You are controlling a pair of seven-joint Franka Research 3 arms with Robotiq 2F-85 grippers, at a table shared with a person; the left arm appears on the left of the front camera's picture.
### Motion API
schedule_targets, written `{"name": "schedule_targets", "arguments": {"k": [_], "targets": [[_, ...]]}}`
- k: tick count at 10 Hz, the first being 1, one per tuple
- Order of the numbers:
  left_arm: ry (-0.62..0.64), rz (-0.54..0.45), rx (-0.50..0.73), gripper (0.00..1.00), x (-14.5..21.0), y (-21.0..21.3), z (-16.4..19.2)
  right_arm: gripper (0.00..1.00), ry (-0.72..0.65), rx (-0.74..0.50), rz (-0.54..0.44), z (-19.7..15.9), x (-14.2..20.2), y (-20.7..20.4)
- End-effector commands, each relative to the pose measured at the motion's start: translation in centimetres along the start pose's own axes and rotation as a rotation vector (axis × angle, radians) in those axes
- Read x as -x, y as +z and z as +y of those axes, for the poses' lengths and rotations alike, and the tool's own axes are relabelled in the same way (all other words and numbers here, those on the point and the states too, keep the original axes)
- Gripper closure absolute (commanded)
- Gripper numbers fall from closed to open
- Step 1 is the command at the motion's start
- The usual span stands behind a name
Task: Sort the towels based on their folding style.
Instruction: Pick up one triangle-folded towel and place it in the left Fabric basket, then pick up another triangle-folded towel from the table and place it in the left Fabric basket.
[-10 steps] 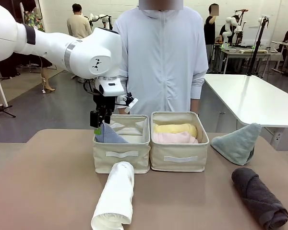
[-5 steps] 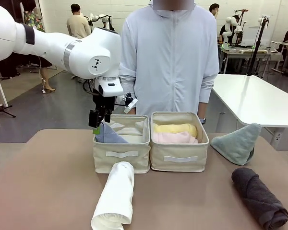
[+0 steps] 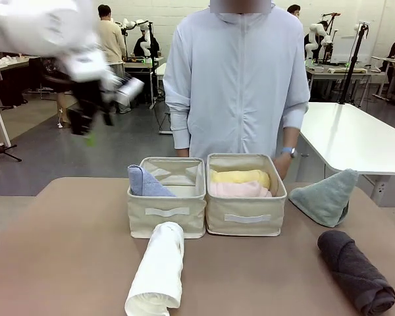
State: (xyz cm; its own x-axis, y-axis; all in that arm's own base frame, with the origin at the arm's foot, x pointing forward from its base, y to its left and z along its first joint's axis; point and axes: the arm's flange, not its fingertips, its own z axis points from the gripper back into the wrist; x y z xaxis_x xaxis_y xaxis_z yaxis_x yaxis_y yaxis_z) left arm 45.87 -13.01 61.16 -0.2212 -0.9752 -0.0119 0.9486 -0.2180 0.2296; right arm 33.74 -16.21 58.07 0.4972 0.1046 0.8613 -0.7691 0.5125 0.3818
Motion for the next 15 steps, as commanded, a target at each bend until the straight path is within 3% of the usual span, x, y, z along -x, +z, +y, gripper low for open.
{"name": "schedule_targets", "arguments": {"k": [1,4,5,12,15], "targets": [[0.022,-0.087,-0.048,0.0,6.0,-0.8,-5.8,0.0,0.018,-0.014,-0.034,-0.2,-0.2,-0.2],[0.068,-0.132,-0.018,0.0,9.1,-3.2,-7.9,0.0,0.018,-0.014,-0.034,-0.2,-0.2,-0.2],[0.066,-0.085,-0.022,0.0,9.8,0.1,-8.0,0.0,0.018,-0.014,-0.034,-0.2,-0.2,-0.2],[0.064,-0.087,-0.034,0.0,10.0,0.1,-8.0,0.0,0.018,-0.014,-0.034,-0.2,-0.2,-0.2],[0.149,-0.733,-0.059,0.0,19.1,4.0,-7.8,0.0,0.018,-0.014,-0.034,-0.2,-0.2,-0.2]]}}
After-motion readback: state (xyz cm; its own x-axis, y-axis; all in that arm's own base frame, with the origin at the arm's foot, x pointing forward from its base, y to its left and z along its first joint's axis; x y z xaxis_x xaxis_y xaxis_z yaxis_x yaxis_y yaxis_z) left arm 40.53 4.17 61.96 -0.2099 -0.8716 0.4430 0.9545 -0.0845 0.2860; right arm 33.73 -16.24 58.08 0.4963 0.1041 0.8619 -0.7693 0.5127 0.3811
